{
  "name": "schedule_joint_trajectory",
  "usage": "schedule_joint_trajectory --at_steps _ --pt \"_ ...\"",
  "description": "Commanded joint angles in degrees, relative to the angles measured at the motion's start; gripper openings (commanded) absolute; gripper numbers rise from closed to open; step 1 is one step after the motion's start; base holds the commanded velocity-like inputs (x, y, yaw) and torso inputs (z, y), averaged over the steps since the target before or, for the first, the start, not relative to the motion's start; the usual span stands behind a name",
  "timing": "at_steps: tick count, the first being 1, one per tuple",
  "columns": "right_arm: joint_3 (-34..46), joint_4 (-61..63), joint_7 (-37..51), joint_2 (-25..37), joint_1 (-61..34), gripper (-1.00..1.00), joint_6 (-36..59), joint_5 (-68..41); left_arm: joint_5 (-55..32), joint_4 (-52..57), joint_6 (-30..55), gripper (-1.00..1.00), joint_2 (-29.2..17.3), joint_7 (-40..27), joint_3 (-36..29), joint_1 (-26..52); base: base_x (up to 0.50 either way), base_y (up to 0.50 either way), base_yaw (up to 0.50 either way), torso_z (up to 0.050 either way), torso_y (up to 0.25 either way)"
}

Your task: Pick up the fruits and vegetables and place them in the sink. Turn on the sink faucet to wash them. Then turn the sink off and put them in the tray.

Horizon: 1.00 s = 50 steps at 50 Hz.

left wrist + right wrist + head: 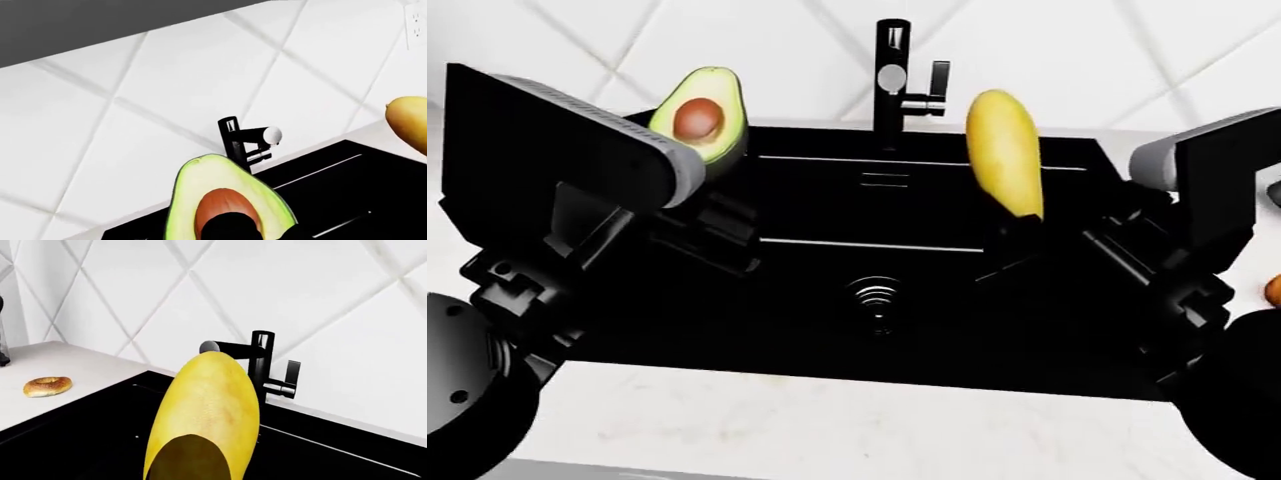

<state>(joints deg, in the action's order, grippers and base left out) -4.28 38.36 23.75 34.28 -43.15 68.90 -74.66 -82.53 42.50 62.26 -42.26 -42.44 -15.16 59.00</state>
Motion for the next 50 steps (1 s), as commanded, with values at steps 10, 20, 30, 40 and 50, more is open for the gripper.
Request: schedule_joint_trajectory --at_steps 10,20,30,40,50 --pt "-0.34 -1.27 3.09 4.78 -4.29 -1.0 4.4 -5.76 -1.14 -5.03 5.32 -1.0 -0.37 2.65 -4.06 9.05 0.27 0.01 0.0 0.0 0.001" --pt "-0.69 -1.61 4.07 6.74 -4.69 -1.0 5.12 -7.4 -1.94 -5.45 6.17 -1.0 -0.16 1.93 -4.87 10.65 0.29 -0.11 0.0 0.0 0.001" --pt "-0.98 -1.21 2.99 7.67 -3.22 -1.0 4.23 -6.36 -1.54 -5.58 5.64 -1.0 -0.12 1.74 -5.08 10.18 0.38 -0.14 0.0 0.0 0.001" --pt "-0.12 -1.27 2.8 7.78 -3.27 -1.0 3.77 -5.27 -0.86 -5.25 4.88 -1.0 -0.6 2.28 -4.91 9.64 0.34 0.16 0.0 0.001 0.001" --pt "0.12 -1.6 3.87 7.88 -3.55 -1.0 3.68 -6.02 -0.85 -4.81 4.58 -1.0 -0.63 2.12 -5.2 9.33 0.02 0.0 0.0 0.0 0.001"
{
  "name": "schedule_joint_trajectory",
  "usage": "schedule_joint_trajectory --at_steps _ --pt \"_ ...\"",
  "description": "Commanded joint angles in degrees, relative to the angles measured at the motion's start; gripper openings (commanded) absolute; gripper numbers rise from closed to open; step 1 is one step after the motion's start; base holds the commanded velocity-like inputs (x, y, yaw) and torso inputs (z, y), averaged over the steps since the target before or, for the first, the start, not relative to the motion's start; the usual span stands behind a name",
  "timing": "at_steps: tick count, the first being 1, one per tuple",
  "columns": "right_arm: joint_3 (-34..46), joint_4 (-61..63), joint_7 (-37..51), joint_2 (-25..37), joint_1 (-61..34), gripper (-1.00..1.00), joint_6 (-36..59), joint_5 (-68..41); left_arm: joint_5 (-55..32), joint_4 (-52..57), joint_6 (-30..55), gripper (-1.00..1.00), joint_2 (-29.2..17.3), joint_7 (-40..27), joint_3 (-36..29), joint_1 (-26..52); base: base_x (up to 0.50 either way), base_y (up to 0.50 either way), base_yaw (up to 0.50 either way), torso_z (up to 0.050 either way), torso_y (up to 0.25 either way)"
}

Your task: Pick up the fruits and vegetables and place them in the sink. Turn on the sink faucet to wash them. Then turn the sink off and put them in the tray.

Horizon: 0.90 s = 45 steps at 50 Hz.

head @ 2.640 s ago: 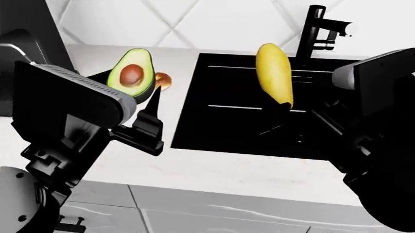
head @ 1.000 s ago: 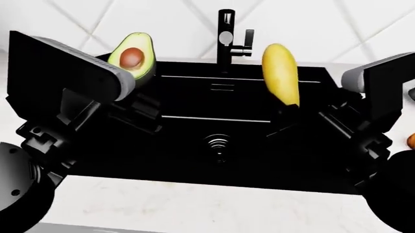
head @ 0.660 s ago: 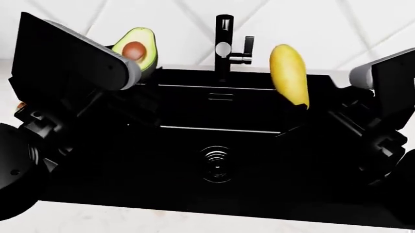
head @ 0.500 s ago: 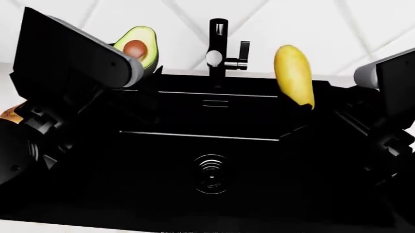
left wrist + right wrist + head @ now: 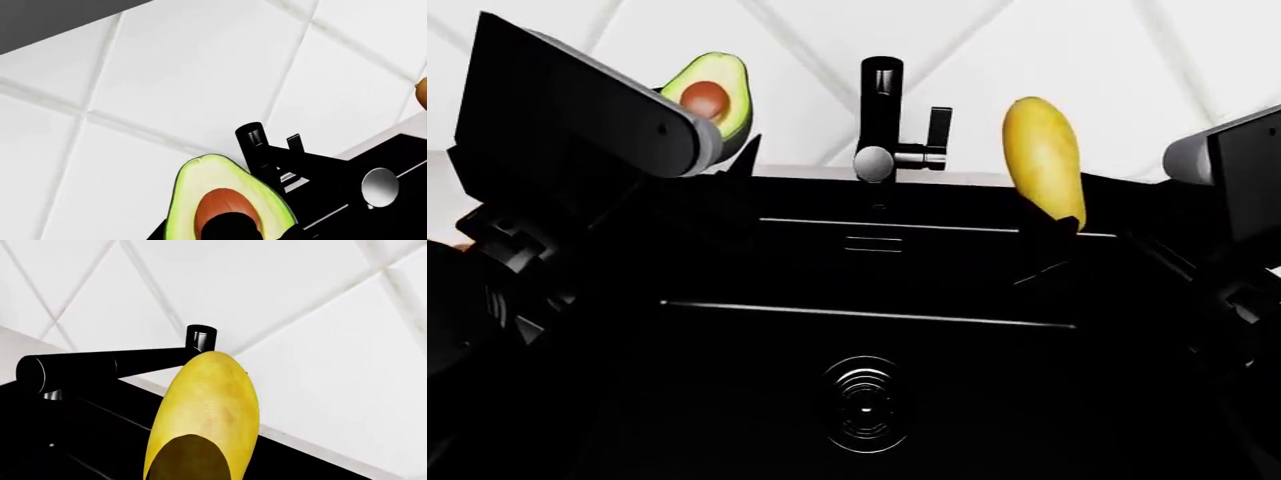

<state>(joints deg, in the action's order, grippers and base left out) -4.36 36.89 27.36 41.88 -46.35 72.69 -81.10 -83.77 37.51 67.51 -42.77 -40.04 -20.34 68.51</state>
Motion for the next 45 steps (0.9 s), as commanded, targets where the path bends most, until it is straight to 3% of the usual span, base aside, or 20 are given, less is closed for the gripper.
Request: schedule_joint_trajectory --at_steps 1,15,30,45 --pt "0.22 -0.22 0.35 0.28 -0.36 -1.0 -0.12 0.3 0.62 0.19 -0.76 -1.0 -0.11 -0.13 -0.08 -0.31 0.0 0.0 0.0 0.0 0.0" --pt "1.51 -0.52 -0.93 0.38 -0.16 -1.0 -0.72 1.34 2.9 0.72 -1.35 -1.0 -0.31 1.35 -1.2 -1.65 0.14 0.01 0.0 0.0 0.001" --pt "2.02 -0.27 -1.56 1.24 -0.41 -1.0 -1.27 1.87 24.65 -5.71 -5.21 -1.0 1.12 21.46 -19.04 -6.56 0.0 0.0 0.0 0.0 0.001" --pt "1.64 0.01 -2.27 1.92 1.28 -1.0 -2.67 3.02 30.82 -6.77 -10.98 -1.0 -0.08 34.92 -27.75 -8.78 0.0 0.0 0.0 0.001 0.001"
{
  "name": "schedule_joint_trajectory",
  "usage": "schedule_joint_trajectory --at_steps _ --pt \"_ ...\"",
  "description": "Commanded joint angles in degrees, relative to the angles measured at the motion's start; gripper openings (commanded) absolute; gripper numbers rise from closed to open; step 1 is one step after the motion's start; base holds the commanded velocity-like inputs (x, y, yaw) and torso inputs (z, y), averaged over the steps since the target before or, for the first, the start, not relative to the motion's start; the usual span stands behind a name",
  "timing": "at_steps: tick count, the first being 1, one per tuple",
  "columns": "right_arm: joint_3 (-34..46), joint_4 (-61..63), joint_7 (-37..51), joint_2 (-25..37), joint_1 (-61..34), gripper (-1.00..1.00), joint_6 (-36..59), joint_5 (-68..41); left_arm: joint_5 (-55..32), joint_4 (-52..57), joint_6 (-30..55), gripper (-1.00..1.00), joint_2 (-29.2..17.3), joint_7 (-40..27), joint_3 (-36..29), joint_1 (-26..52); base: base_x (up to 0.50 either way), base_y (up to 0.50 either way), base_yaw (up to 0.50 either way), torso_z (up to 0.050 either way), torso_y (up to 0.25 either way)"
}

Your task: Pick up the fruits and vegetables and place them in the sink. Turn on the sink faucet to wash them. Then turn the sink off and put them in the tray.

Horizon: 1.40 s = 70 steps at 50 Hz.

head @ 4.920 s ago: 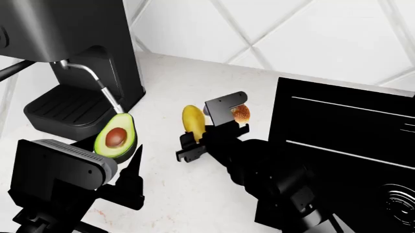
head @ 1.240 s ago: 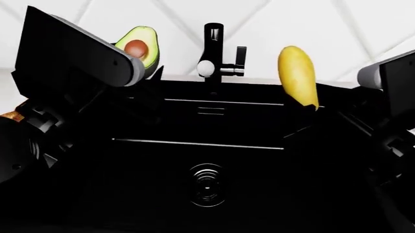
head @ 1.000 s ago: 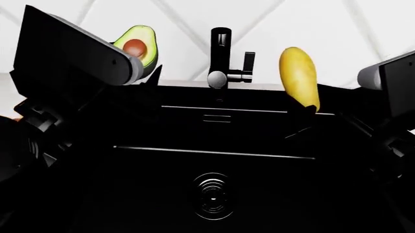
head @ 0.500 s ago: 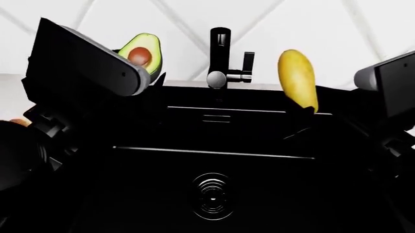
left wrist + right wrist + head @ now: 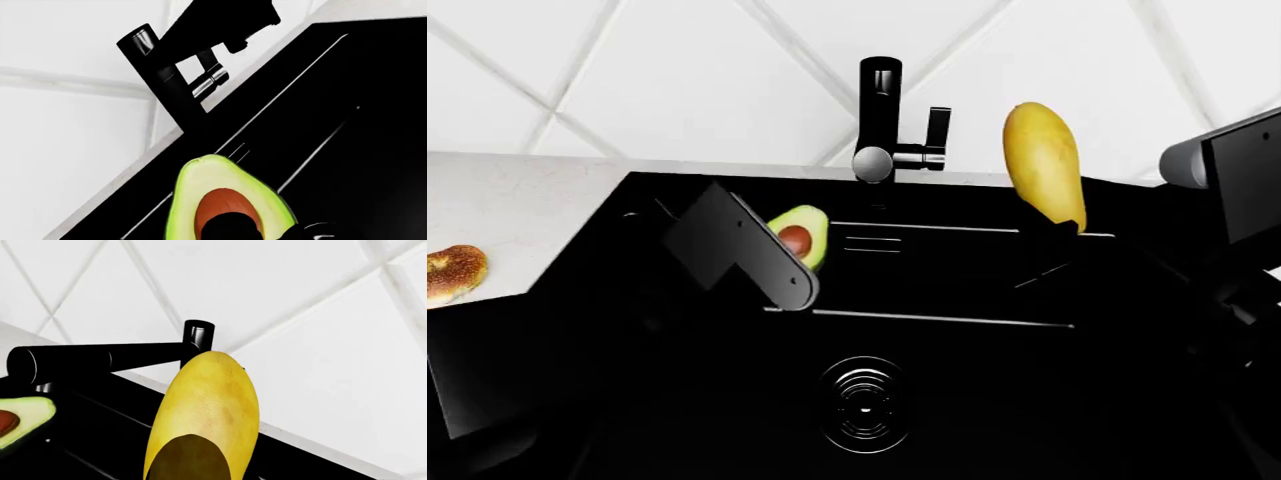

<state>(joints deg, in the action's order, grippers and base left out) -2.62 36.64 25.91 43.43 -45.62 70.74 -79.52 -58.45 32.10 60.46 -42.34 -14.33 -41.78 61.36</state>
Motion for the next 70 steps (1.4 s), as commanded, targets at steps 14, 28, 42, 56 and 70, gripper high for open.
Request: schedule_joint_trajectory --at_steps 14,28,42,56,70 --pt "1.52 -0.03 -1.85 0.03 1.64 -1.0 -1.69 3.83 9.04 -9.16 -3.44 -1.0 3.24 17.42 -12.36 1.49 0.0 0.0 0.0 0.0 0.0" --pt "2.99 -0.54 -0.54 -0.88 1.98 -1.0 -1.68 4.31 11.84 -17.21 0.16 -1.0 8.01 15.21 -15.45 2.44 0.0 0.0 0.0 0.0 0.001" --pt "3.93 -1.01 -2.23 -0.82 1.88 -1.0 -3.14 6.39 16.83 -34.77 -3.36 -1.0 13.97 30.49 -23.58 8.74 0.0 0.0 0.0 0.001 0.001" --pt "4.96 -1.09 -2.63 -0.91 1.24 -1.0 -3.77 7.42 23.95 -59.52 -17.79 -1.0 22.37 46.58 -30.15 10.71 0.0 0.0 0.0 0.0 0.001" --pt "5.49 -1.05 -2.8 -0.77 1.47 -1.0 -4.43 8.06 26.51 -65.31 -22.24 -1.0 25.67 56.77 -36.07 9.9 0.0 0.0 0.0 0.0 0.0"
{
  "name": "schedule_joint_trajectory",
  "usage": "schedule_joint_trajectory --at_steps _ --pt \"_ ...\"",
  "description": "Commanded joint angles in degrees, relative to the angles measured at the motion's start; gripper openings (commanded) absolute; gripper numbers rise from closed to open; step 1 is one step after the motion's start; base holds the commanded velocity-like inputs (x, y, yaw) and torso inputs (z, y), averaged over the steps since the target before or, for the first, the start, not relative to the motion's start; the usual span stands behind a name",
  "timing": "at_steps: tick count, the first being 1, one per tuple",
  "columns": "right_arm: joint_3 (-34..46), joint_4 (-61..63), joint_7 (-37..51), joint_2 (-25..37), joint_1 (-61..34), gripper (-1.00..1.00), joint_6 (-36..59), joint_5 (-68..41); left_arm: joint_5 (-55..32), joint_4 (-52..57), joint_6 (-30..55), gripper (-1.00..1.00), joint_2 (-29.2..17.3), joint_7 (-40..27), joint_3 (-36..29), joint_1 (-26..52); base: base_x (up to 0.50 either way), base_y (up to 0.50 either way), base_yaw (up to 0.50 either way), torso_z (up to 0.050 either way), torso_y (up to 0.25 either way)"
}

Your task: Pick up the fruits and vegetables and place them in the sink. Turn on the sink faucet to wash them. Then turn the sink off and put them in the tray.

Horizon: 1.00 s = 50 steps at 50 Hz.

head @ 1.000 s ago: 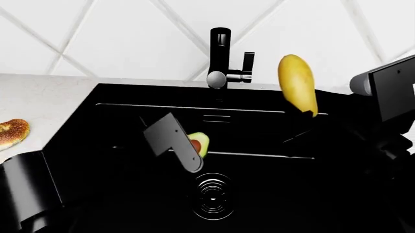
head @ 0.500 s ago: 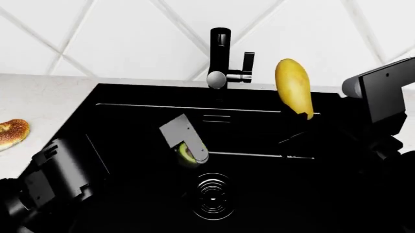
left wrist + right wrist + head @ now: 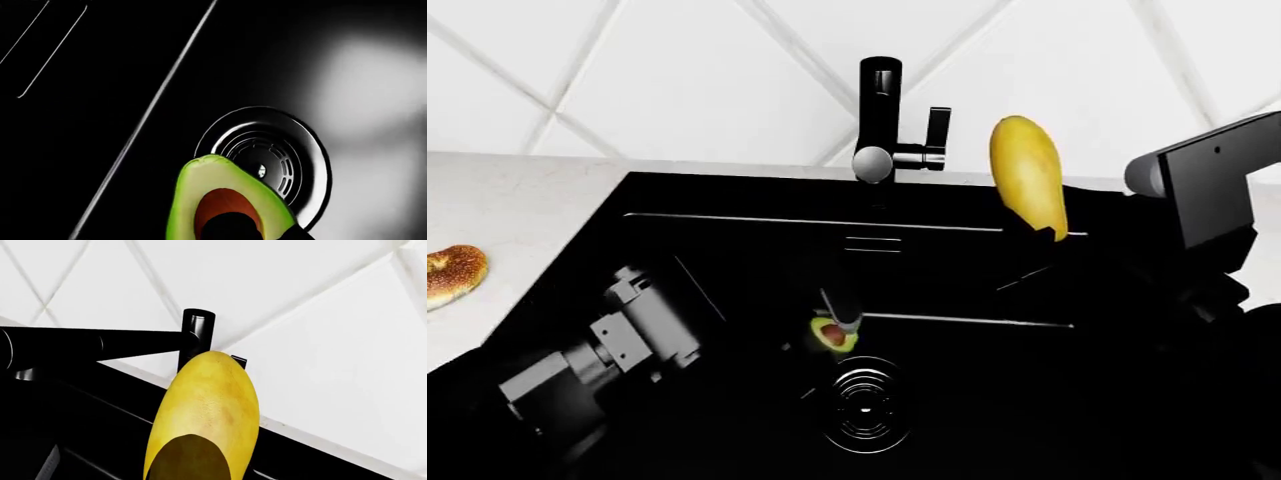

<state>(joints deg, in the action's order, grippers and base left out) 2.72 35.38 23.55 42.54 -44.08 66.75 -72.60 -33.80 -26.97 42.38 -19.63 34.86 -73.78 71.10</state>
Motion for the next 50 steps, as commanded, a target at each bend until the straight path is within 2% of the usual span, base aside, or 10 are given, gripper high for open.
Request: schedule_joint_trajectory --at_steps 1,9,16,22,23,28,39,50 --pt "0.14 0.25 -0.43 0.17 -0.02 -1.0 -0.47 1.14 2.03 -5.73 -4.01 -1.0 2.91 7.7 -4.48 0.06 0.0 0.0 0.0 0.0 0.0" --pt "0.38 0.23 -0.34 0.24 0.06 -1.0 -0.73 1.35 2.93 -9.25 -6.51 -1.0 4.75 10.8 -5.85 -0.26 0.0 0.0 0.0 0.0 0.001" --pt "0.83 0.05 -0.49 0.21 -0.14 -1.0 -0.94 1.68 5.85 -27.61 -15.1 -1.0 12.67 16.52 -7.41 -1.38 0.0 0.0 0.0 0.0 0.0" --pt "1.02 -0.05 -0.46 0.26 0.02 -1.0 -1.15 1.89 7.28 -35.97 -19.07 -1.0 16.8 19.06 -8.43 -2.44 0.0 0.0 0.0 0.002 0.0" --pt "1.05 -0.07 -0.52 0.28 0.07 -1.0 -1.22 1.96 7.38 -36.3 -19.24 1.0 17.02 19.12 -8.52 -2.51 0.0 0.0 0.0 0.0 0.0" --pt "1.1 -0.09 -0.78 0.51 0.41 -1.0 -1.56 2.26 7.57 -36.43 -19.49 1.0 17.12 19.18 -8.67 -2.62 0.0 0.0 0.0 0.0 0.0" --pt "1.02 0.32 -0.11 0.78 0.32 -1.0 -1.41 1.42 5.98 -27.1 -16.07 1.0 12.64 16.55 -7.55 -2.73 0.0 0.0 0.0 0.0 0.001" --pt "5.99 0.96 -1.6 1.32 -0.13 -1.0 1.63 1.82 -0.1 -0.79 -3.81 1.0 0.09 4.49 -2.29 -2.53 0.0 0.0 0.0 0.0 0.0"
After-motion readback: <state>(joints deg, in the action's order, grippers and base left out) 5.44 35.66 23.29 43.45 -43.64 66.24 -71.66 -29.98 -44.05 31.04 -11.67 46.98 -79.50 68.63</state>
